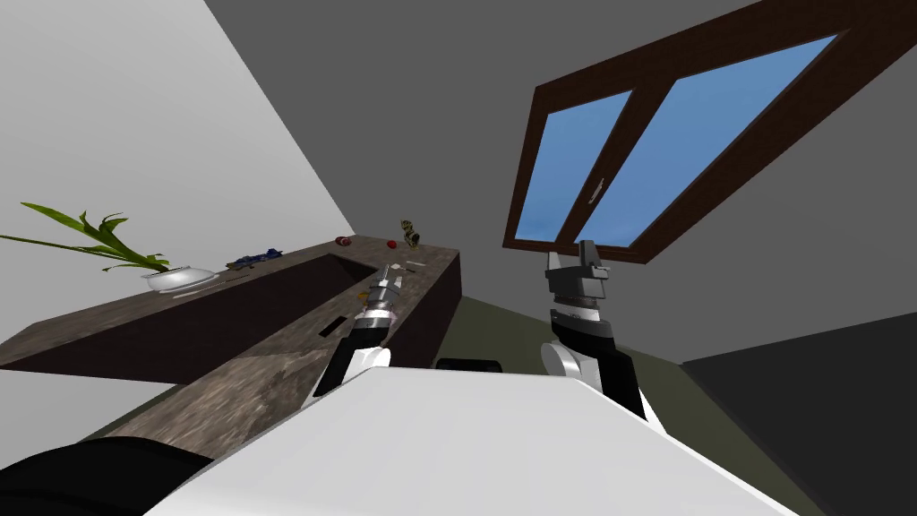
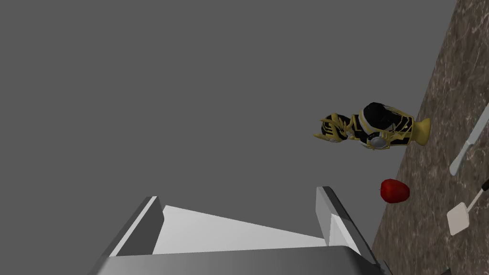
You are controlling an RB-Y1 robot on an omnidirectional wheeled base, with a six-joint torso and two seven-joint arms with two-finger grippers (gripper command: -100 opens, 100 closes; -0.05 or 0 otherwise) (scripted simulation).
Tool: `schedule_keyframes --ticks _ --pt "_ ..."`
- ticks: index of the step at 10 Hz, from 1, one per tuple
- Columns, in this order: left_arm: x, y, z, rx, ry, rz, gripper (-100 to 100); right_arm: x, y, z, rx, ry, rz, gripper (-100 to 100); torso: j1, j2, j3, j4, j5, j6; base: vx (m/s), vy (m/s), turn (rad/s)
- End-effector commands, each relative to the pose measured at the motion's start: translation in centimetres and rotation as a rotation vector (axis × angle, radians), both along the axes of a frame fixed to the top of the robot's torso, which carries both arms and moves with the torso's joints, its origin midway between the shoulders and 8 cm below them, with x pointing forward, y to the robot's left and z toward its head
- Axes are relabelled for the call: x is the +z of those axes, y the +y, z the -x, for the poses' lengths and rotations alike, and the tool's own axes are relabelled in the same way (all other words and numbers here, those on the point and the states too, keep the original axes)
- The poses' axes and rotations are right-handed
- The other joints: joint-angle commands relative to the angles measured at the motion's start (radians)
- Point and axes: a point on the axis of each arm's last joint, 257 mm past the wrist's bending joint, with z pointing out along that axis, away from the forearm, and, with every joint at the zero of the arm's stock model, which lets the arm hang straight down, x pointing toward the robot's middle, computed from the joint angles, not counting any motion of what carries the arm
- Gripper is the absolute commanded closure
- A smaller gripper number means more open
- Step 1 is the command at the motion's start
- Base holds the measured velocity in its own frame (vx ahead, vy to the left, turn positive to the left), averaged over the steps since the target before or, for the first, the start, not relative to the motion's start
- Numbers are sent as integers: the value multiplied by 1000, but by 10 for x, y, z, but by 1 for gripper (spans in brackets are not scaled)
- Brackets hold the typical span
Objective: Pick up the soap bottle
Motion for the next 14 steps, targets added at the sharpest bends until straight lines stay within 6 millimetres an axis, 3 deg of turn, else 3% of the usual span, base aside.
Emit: schedule_keyframes --ticks 1,8,14 --pt "-18 8 1 -1 69 18 -100 0 0 0 0 0 0 0 0 0 0 0 0 0 31 -93 -3" --pt "-84 38 9 4 322 77 -100 0 0 0 0 0 0 0 2 0 0 0 0 0 30 -94 3" --pt "-126 52 22 6 494 102 -100 0 0 0 0 0 0 0 3 0 0 0 1 0 30 -66 8"
